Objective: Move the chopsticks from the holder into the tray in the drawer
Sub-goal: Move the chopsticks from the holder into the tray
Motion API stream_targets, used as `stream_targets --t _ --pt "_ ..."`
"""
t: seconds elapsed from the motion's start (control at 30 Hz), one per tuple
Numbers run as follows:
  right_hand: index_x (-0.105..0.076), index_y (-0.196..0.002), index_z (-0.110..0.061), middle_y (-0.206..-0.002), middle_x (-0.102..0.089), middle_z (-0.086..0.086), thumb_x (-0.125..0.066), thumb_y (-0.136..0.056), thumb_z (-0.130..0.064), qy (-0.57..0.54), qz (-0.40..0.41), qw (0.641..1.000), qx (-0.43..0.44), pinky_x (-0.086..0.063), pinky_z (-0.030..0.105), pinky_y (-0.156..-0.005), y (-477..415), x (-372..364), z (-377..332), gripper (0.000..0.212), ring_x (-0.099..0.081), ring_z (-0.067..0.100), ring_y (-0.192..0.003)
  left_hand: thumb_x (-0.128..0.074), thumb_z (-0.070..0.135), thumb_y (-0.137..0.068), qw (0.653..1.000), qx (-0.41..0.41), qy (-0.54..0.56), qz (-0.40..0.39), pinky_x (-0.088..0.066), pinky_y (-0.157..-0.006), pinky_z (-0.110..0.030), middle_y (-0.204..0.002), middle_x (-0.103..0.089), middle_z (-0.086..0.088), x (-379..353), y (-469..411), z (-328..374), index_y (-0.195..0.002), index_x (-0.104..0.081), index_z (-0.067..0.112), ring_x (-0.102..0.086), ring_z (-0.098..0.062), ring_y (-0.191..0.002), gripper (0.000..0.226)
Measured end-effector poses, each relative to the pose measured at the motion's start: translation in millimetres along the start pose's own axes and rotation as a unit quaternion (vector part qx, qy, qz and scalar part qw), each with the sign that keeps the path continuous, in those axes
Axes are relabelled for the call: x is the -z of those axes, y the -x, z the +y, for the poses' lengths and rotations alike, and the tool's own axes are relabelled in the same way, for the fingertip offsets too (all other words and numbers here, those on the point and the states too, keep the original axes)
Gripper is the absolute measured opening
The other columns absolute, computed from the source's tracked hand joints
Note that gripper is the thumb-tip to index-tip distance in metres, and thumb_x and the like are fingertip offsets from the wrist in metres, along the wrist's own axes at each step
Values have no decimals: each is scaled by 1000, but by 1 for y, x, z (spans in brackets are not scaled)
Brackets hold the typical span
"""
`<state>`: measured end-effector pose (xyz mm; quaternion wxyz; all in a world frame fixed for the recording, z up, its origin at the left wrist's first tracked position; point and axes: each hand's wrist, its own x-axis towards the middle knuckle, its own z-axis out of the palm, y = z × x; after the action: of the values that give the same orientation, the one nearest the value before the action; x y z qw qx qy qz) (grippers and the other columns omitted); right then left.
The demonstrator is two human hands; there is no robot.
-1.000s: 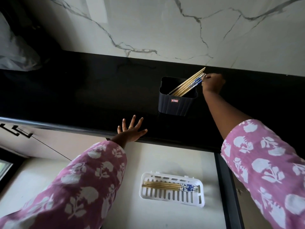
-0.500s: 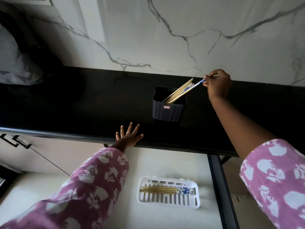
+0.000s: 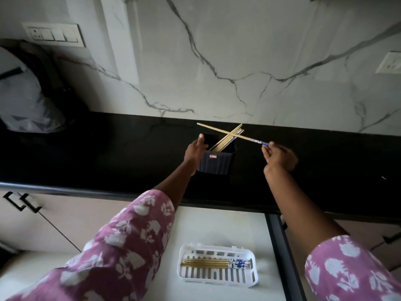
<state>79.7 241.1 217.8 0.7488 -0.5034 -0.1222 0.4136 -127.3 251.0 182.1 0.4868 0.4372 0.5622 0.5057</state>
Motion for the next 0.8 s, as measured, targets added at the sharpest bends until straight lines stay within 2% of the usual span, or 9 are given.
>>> stream_targets --t 0.23,0.3,0.4,0.5,0.57,0.6,0.67,0.73,0.8 --pt "-59 -74 -1 -77 -64 14 -69 -82 -3 -68 33 984 -158 -60 21 -53 26 37 20 13 -69 18 -63 -41 39 -97 988 -123 88 37 -43 -96 -33 -104 -66 -2 -10 15 27 -107 -60 19 -61 -17 -101 30" --pt "-56 -75 -3 -81 -64 13 -68 -84 -7 -75 30 978 -190 -61 24 -66 27 48 30 14 -69 18 -68 -43 35 -97 987 -137 79 25 -43 -97 -34 -100 -65 0 -12 19 35 -105 -61 17 -61 -15 -99 26" --pt "-62 -92 -9 -98 -57 4 -54 -94 -21 9 -80 977 -196 -51 33 -97 30 59 47 15 -59 18 -93 -44 27 -97 986 -157 57 5 -42 -96 -30 -99 -66 0 -16 26 47 -113 -61 13 -60 -16 -104 27" --pt "-63 -108 -7 -104 -63 11 -49 -94 -44 94 -76 974 -190 -52 27 -72 41 61 60 42 -62 23 -91 -45 23 -97 983 -175 43 -13 -41 -94 -23 -101 -70 -4 -20 35 59 -105 -61 13 -60 -10 -103 20" --pt "-62 -93 3 -124 -59 20 -54 -95 -25 60 -87 970 -219 -57 23 -59 45 61 64 29 -62 26 -85 -45 20 -97 982 -187 24 -10 -41 -81 -9 -97 -71 -5 -22 39 64 -96 -60 15 -61 -1 -92 16" --pt "-60 -89 6 -129 -54 23 -54 -95 -14 43 -88 964 -248 -59 25 -57 45 59 65 22 -63 29 -85 -45 19 -97 981 -195 12 -7 -41 -74 -3 -97 -72 -7 -23 41 66 -93 -60 14 -60 3 -87 16" --pt "-56 -111 6 -130 -52 29 -51 -96 -14 143 -124 943 -272 -59 35 -76 43 58 66 26 -61 39 -102 -46 17 -96 977 -211 -16 -8 -42 -70 -2 -97 -72 -10 -23 43 70 -89 -60 14 -61 1 -85 16" --pt "-51 -126 2 -114 -58 29 -55 -95 -21 319 -168 915 -184 -52 39 -79 42 56 67 39 -62 37 -98 -47 17 -96 972 -227 -56 -18 -45 -79 -16 -96 -72 -12 -24 44 72 -88 -60 14 -63 -10 -90 16" --pt "-58 -120 2 -99 -65 21 -63 -89 -23 436 -195 878 32 -50 38 -76 42 49 63 40 -63 29 -85 -47 18 -96 966 -238 -94 -31 -46 -86 -31 -96 -71 -14 -27 43 71 -90 -62 10 -64 -20 -96 17"
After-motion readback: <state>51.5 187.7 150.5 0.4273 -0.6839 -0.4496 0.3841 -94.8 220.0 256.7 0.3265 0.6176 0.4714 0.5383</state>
